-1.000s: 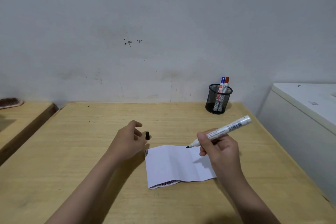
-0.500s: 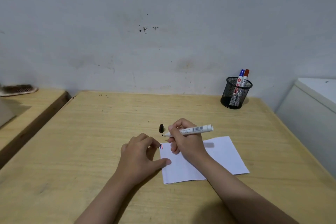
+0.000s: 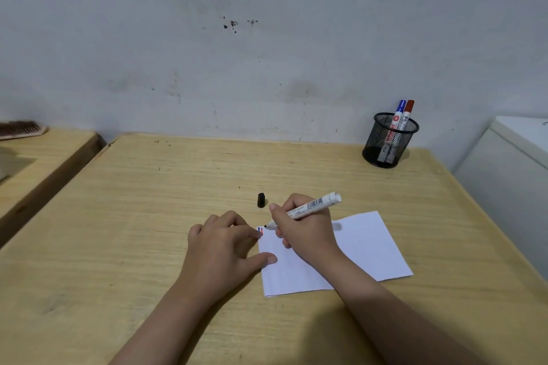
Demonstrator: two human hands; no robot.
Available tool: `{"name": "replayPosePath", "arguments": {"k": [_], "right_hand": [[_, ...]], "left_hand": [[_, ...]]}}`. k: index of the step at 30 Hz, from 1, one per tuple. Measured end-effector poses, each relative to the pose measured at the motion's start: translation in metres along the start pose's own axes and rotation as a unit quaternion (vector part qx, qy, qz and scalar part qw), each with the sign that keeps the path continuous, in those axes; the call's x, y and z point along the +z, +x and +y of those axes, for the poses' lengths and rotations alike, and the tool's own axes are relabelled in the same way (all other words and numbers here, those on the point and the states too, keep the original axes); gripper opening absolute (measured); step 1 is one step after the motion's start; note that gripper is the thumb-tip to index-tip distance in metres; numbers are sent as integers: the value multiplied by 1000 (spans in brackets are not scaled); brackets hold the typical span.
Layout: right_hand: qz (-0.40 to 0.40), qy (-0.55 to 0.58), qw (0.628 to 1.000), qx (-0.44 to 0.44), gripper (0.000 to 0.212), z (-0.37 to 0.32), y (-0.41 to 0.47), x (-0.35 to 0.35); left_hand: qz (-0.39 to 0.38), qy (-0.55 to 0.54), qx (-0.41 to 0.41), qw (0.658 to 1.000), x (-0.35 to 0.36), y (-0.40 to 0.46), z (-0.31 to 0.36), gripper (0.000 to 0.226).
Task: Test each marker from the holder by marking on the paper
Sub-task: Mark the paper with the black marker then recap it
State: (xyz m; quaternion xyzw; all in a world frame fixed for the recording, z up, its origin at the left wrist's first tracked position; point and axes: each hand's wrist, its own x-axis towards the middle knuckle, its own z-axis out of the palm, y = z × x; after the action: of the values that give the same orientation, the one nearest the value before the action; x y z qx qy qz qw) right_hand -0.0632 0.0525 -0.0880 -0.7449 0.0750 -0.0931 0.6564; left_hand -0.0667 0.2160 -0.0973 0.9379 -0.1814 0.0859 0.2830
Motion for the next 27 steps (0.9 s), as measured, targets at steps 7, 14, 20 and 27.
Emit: {"name": "replayPosePath", "arguments": {"k": [7,14,20,27], "right_hand": [[-16,-17,1000,-1,35,0,0,0],[-16,-50,999,5,30,1,4,1],[-22,-62,998,24,28,1,7,0],[0,-38,999,21,29,0,3,-2]], "left_hand": [[-12,25,2,1000,0,0,0,61],[-7,48,19,999,-2,-1,2,60],[-9,58,23,998,-2,0,2,60],[-19,62,16,998,-3,1,1,61]]}}
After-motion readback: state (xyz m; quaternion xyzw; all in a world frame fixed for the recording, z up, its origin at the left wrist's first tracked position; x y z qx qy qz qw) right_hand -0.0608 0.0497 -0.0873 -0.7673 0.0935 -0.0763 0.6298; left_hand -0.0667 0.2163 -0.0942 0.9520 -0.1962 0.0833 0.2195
